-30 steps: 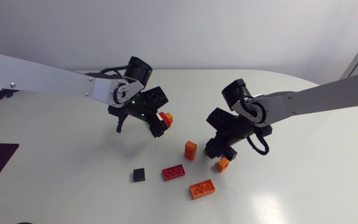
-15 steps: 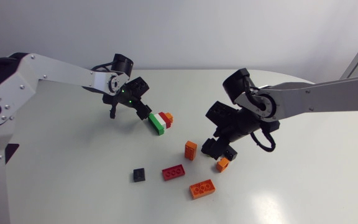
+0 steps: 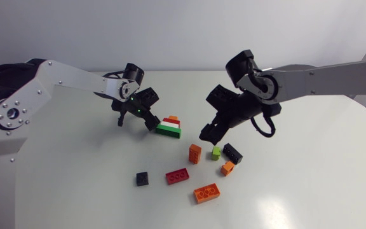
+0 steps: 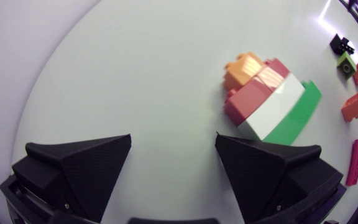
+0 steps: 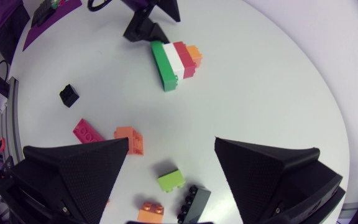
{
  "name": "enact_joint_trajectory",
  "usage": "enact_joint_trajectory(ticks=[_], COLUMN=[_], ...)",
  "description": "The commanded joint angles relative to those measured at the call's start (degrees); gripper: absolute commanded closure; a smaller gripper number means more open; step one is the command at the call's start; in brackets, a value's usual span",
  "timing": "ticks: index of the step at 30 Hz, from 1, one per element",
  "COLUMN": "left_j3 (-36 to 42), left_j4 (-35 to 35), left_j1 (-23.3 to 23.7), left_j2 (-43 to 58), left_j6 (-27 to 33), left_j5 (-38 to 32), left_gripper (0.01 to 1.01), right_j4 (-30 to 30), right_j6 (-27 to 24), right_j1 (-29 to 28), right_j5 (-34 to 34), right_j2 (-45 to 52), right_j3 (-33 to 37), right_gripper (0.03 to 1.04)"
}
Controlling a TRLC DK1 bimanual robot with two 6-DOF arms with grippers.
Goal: Disassemble duplo
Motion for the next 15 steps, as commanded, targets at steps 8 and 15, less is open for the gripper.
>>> enact_joint_trajectory(ticks=[8, 15], left_j3=[-3.60, -5.00], left_j4=[-0.63, -0.90], left_j1=[-0.65, 0.05], left_j2=[-4.47, -5.17], left_j6=[0.94, 0.85], left_j5=[1.43, 3.98], left_gripper=[0.082, 0.082], right_j4=[-1.79, -10.49], right_j6=[-9.47, -11.31], right_j1=[0.71, 0.71], right_j5=[-3.85, -4.99], right_j2=[15.30, 26.11], right_j3=[14.64, 30.02], right_gripper=[0.07, 0.07])
